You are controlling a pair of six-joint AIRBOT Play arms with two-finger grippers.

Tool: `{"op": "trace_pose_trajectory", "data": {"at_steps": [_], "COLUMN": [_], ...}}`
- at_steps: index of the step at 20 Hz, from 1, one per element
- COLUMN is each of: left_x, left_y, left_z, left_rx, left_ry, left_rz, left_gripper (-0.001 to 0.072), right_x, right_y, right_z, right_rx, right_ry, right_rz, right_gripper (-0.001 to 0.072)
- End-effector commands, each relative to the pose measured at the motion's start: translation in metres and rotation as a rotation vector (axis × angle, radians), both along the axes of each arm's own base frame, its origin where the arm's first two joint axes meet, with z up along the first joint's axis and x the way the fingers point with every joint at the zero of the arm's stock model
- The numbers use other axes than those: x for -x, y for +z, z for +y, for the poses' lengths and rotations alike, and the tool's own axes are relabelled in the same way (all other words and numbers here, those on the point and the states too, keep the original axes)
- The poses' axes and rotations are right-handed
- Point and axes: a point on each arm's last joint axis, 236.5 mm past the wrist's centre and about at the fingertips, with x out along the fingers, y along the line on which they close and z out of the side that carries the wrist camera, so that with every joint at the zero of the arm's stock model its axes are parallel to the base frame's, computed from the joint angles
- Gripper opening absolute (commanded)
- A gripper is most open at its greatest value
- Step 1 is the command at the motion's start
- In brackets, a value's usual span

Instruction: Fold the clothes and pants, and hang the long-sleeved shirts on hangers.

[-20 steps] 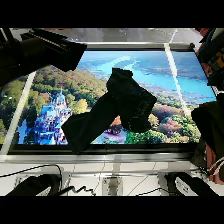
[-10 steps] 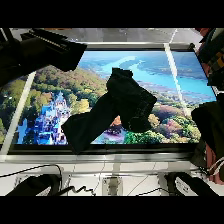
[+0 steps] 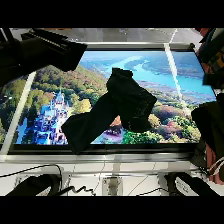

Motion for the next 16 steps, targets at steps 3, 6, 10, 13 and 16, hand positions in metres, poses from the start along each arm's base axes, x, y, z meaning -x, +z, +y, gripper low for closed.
{"op": "trace_pose_trajectory", "data": {"at_steps": [3,6,10,13,16], "left_x": [0.006,0.005,0.0,-0.011,-0.023], "left_y": [-0.022,-0.054,-0.1,-0.135,-0.161], "left_z": [0.0,0.02,0.03,0.024,0.015], "left_rx": [-0.053,-0.2,-0.329,-0.378,-0.397], "left_ry": [-0.017,0.029,0.047,0.036,0.023], "left_rz": [0.077,0.148,0.28,0.373,0.431], "left_gripper": [0.0707,0.0707,0.0707,0.0695,0.0471], "right_x": [0.087,0.105,0.088,0.07,0.053], "right_y": [-0.16,-0.212,-0.25,-0.249,-0.26], "right_z": [0.112,0.156,0.169,0.185,0.185], "right_rx": [-0.413,-0.644,-0.797,-0.951,-1.002], "right_ry": [0.339,0.267,-0.007,-0.123,-0.208], "right_rz": [0.471,0.475,0.356,0.298,0.272], "right_gripper": [0.0038,0.019,0.0433,0.0574,0.0569]}}
